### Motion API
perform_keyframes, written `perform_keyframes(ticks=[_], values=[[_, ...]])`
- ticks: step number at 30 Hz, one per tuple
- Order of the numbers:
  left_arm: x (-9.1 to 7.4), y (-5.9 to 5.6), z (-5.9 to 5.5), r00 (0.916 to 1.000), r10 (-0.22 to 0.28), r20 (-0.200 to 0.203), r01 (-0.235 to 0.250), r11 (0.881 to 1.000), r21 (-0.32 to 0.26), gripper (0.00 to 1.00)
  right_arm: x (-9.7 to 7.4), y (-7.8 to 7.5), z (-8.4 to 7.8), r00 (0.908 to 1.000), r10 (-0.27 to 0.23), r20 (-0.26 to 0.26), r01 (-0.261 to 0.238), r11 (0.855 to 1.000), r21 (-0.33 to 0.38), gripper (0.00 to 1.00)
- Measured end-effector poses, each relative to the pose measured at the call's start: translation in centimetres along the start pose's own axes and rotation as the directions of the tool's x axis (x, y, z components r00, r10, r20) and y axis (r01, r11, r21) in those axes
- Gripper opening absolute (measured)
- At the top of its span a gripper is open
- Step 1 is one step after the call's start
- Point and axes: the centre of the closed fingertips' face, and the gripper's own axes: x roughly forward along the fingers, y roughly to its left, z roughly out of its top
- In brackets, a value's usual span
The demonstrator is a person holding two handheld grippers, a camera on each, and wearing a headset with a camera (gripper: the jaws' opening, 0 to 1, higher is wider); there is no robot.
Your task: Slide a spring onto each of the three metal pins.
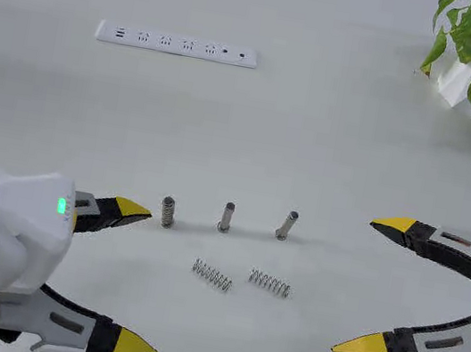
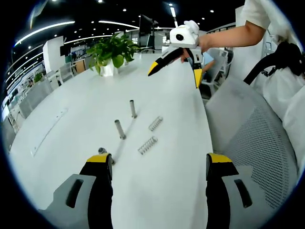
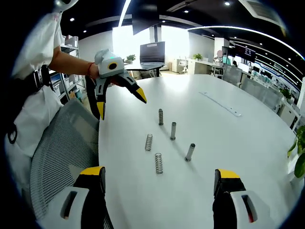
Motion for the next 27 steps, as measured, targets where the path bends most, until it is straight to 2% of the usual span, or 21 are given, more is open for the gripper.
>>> perform_keyframes(ticks=[3,6,9,11,21,25,27], values=[[1.0,0.1,-0.7,0.9987,-0.010,-0.050,0.011,1.000,0.018,0.69,-0.2,-0.1,-0.3,0.9999,-0.011,0.004,0.011,1.000,0.012,0.93],[2.0,0.0,-0.5,0.9981,-0.019,-0.059,0.021,0.999,0.037,0.65,-0.4,-0.1,-0.4,0.9997,-0.019,0.014,0.019,1.000,0.018,0.93],[3.0,0.1,-1.2,0.9923,-0.035,-0.119,0.044,0.996,0.080,0.59,-0.5,-0.1,-0.7,0.9996,-0.025,0.013,0.025,0.999,0.024,0.93],[3.7,0.2,-1.5,0.9891,-0.041,-0.141,0.054,0.995,0.088,0.56,-0.6,-0.1,-0.9,0.9995,-0.029,0.013,0.029,0.999,0.028,0.92],[6.0,1.7,-1.4,0.9789,-0.032,-0.202,0.056,0.992,0.109,0.40,-1.2,0.0,-1.8,0.9988,-0.046,0.017,0.045,0.998,0.054,0.90],[6.9,2.0,-2.1,0.9650,-0.034,-0.260,0.069,0.989,0.127,0.34,-1.3,-0.1,-2.2,0.9982,-0.056,0.021,0.054,0.996,0.067,0.90],[7.1,2.5,-2.7,0.9508,-0.011,-0.310,0.061,0.986,0.154,0.31,-1.4,-0.1,-2.4,0.9980,-0.059,0.021,0.058,0.996,0.073,0.90]])
